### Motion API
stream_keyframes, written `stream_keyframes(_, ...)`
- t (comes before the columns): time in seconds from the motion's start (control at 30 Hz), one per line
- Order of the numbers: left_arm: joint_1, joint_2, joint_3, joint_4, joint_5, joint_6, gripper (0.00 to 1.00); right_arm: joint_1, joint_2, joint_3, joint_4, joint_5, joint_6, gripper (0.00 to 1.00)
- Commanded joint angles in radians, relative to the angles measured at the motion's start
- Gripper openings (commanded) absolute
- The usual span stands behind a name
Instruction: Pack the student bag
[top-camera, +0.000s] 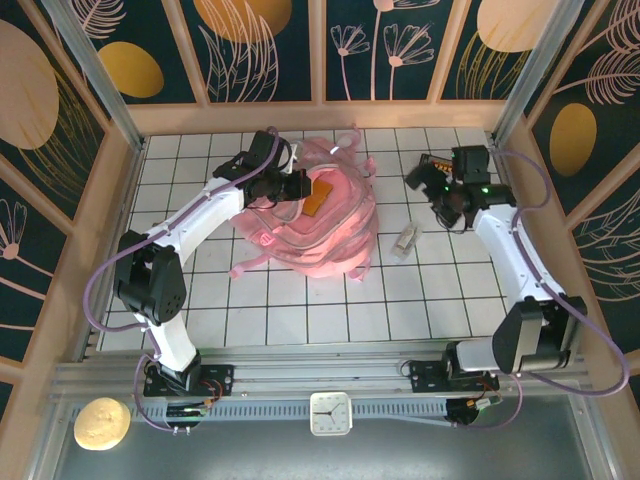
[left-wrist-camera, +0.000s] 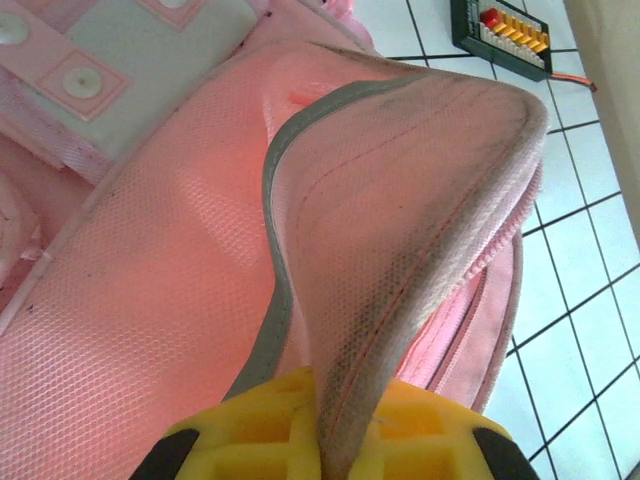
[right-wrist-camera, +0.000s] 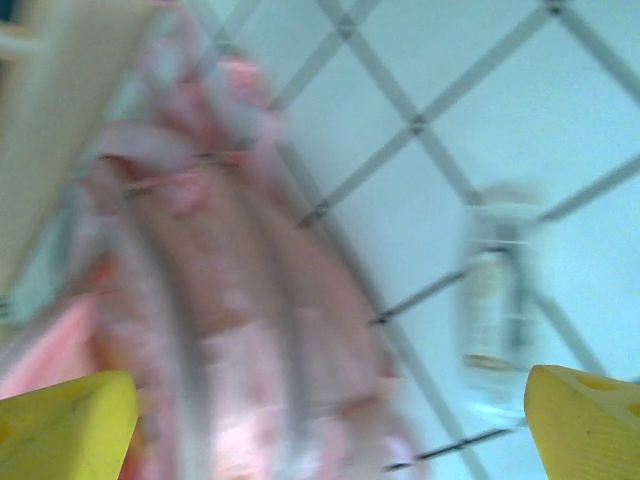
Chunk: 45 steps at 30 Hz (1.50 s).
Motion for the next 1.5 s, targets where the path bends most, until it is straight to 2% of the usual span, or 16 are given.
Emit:
stream_keyframes(0.0,0.012,-0.004,-0.003,0.122,0.07,-0.004,0.0,-0.046,0.059,-0.052,-0.08,0.02,-0.144,0.99)
stream_keyframes(0.13,0.012,0.0,-0.012,0.138,0.103,-0.007,0.0,-0.059,0.188,-0.046,-0.067,0.067,-0.191,0.97)
stream_keyframes(0.37,0.016,-0.024,-0.043,0.164,0.077,-0.015,0.0,-0.044,0.387,0.023,0.009,0.075,-0.208,0.82)
stream_keyframes(0.7,0.016,0.006,-0.009,0.097,0.071,0.008,0.0,0.028,0.599,0.194,-0.004,0.097,-0.208,0.82)
stream_keyframes(1.03,0.018,0.009,0.013,0.073,0.054,0.034,0.0,0.038,0.641,0.193,-0.007,0.091,-0.191,0.74)
stream_keyframes(1.23,0.022,0.016,0.018,0.073,0.062,0.037,0.0,0.053,0.652,0.202,-0.028,0.095,-0.2,0.61)
stream_keyframes(1.47,0.027,0.017,0.016,0.076,0.07,0.038,0.0,0.061,0.634,0.202,-0.043,0.108,-0.215,0.55)
